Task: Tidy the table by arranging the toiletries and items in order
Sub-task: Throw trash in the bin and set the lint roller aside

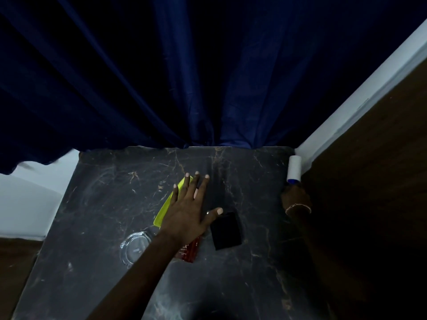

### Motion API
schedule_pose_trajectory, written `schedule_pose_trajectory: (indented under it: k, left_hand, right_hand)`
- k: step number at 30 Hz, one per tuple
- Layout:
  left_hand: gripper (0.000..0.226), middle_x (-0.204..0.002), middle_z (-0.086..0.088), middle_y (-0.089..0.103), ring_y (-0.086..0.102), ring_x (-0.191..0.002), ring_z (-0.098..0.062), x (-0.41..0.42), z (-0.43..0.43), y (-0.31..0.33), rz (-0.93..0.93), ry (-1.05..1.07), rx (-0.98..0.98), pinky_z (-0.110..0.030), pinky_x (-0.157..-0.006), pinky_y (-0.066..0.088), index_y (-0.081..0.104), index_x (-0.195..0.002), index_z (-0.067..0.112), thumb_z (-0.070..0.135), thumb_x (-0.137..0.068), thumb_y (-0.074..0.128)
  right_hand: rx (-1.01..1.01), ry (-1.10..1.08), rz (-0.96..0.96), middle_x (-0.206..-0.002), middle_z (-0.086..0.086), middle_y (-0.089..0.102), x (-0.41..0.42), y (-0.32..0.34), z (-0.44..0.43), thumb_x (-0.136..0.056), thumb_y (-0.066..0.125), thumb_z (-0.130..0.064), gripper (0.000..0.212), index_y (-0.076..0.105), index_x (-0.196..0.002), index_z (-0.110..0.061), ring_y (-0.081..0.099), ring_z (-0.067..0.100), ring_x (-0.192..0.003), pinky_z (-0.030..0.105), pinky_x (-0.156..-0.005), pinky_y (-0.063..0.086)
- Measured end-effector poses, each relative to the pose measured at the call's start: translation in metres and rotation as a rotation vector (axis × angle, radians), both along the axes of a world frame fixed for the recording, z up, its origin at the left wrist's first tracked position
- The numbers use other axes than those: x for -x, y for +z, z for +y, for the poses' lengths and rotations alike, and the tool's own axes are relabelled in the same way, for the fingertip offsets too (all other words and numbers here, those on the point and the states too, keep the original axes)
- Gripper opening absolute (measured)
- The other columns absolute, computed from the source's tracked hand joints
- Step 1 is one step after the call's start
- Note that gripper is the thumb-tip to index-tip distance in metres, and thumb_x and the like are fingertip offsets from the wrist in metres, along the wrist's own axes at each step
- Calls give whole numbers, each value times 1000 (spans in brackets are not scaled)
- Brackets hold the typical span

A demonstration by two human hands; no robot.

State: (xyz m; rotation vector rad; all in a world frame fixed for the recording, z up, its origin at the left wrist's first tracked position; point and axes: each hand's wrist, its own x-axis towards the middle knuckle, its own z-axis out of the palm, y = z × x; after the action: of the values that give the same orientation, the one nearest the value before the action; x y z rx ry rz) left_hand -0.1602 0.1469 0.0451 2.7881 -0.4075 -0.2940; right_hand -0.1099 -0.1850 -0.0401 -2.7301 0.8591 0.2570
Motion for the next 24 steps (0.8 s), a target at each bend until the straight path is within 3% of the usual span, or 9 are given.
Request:
schedule_pose_trajectory:
  k: [3, 7, 12, 16, 20, 24]
  left_hand:
    - [94, -172, 3, -18, -22, -159, -18, 0, 1, 1, 7, 4, 5, -51, -129, -4, -16, -162, 35, 87, -91, 19]
    - [93, -173, 2, -15, -20, -159, -19, 2, 7, 4, 13, 30, 14, -53, -130, 1, -13, -162, 33, 84, -93, 23]
    - [95, -173, 2, -14, -21, -158, -19, 11, 14, 8, 6, 59, 1, -54, -131, 2, -10, -163, 31, 85, -90, 17]
    - [95, -173, 2, -13, -20, -159, -19, 16, 12, 7, 6, 71, 7, -55, -130, 3, -9, -163, 31, 85, -90, 18]
    - [92, -173, 3, -14, -21, -159, -18, 18, 7, 3, 11, 53, -18, -56, -130, 6, -7, -164, 31, 82, -93, 22]
    - [92, -174, 2, -12, -21, -158, -17, 20, 1, 2, -3, 46, -19, -56, -130, 7, -6, -164, 30, 82, -94, 24]
  right_hand:
    - [4, 110, 31, -124, 20, 64, -4, 2, 13, -99, 50, -25, 37, 56, -125, 1, 62, 35, -114, 44, -98, 51]
    - [26, 225, 53, -112, 18, 70, -15, 6, 47, -99, 47, -26, 33, 59, -118, -2, 68, 37, -103, 44, -86, 54]
    - [148, 656, 124, -110, 15, 72, -16, 1, 89, -98, 40, -19, 30, 52, -121, -4, 70, 36, -103, 44, -87, 54]
    - [222, 898, 146, -108, 16, 73, -12, 1, 104, -99, 39, -25, 32, 51, -122, -6, 71, 36, -101, 44, -84, 53]
    - [214, 970, 139, -109, 17, 73, -13, -1, 103, -97, 40, -21, 30, 50, -120, -5, 70, 37, -102, 43, -86, 52]
    - [219, 937, 114, -108, 16, 73, -12, -2, 102, -99, 41, -29, 34, 48, -123, -6, 70, 36, -102, 43, -85, 52]
